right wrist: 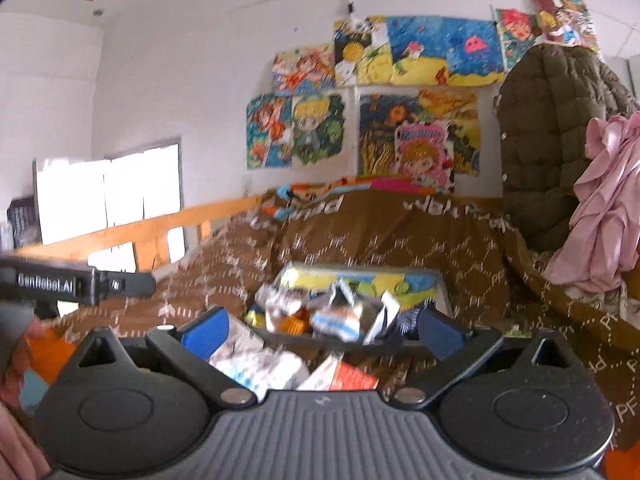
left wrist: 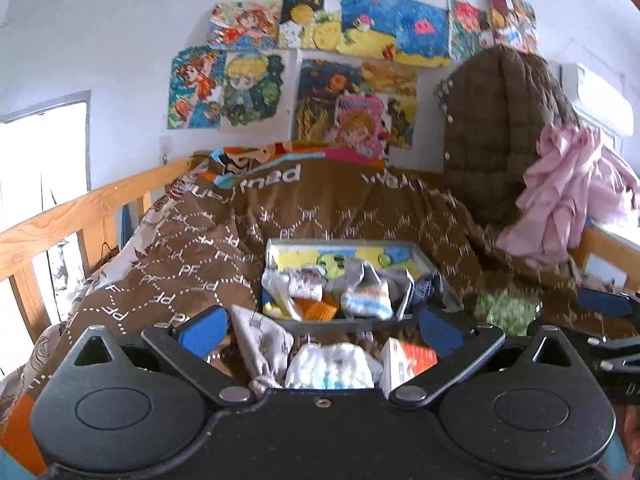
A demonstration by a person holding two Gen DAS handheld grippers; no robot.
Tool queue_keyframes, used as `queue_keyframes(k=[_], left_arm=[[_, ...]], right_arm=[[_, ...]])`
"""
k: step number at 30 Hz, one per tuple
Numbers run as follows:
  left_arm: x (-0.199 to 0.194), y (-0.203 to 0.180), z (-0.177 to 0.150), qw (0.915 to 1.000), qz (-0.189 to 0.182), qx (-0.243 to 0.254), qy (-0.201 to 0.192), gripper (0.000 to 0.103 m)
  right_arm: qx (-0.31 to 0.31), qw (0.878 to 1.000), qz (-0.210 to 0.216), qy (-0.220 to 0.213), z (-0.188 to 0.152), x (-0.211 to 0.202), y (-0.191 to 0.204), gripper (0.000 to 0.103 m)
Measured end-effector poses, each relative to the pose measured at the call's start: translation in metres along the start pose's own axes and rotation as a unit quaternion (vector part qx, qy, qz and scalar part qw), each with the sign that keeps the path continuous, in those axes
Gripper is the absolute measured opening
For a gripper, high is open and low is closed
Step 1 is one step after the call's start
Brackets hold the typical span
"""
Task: Organize soft objects
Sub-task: 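Lift both open tools up away from the tray, then move both open tools toward the grey pouch and white-and-blue cloth bag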
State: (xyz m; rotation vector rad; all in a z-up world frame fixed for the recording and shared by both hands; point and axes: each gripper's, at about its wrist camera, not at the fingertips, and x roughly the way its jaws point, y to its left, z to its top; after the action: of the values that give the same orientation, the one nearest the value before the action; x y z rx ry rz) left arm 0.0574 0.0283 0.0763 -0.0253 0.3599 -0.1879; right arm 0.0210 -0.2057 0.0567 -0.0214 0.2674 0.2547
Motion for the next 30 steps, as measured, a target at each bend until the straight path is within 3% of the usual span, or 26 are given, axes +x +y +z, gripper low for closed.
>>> queue_keyframes(k=[6, 12, 21, 30], left_arm=[[0.000, 0.010, -0.011, 0.9996, -0.016, 0.012, 0.022, 0.102], [0.007, 0.029, -0.023, 0.9979, -0.002, -0.025, 0.060, 0.102], [0.037, 0.052, -0.034, 0.9870, 0.023, -0.069, 0.143, 0.102], [0.058, 0.061, -0.036, 0.9784, 0.022, -0.106, 0.176, 0.102]], right_arm=[[-0.023, 0.998, 0.026, 0.046, -0.013, 0.009, 0.018, 0.103], [-0.048, 0.996, 0.037, 0.070, -0.023, 0.022, 0.031, 0.103], [-0.062, 0.989, 0.063, 0.116, -0.034, 0.040, 0.042, 0.103], [-0.043, 0.983, 0.080, 0.157, -0.041, 0.068, 0.043, 0.103]])
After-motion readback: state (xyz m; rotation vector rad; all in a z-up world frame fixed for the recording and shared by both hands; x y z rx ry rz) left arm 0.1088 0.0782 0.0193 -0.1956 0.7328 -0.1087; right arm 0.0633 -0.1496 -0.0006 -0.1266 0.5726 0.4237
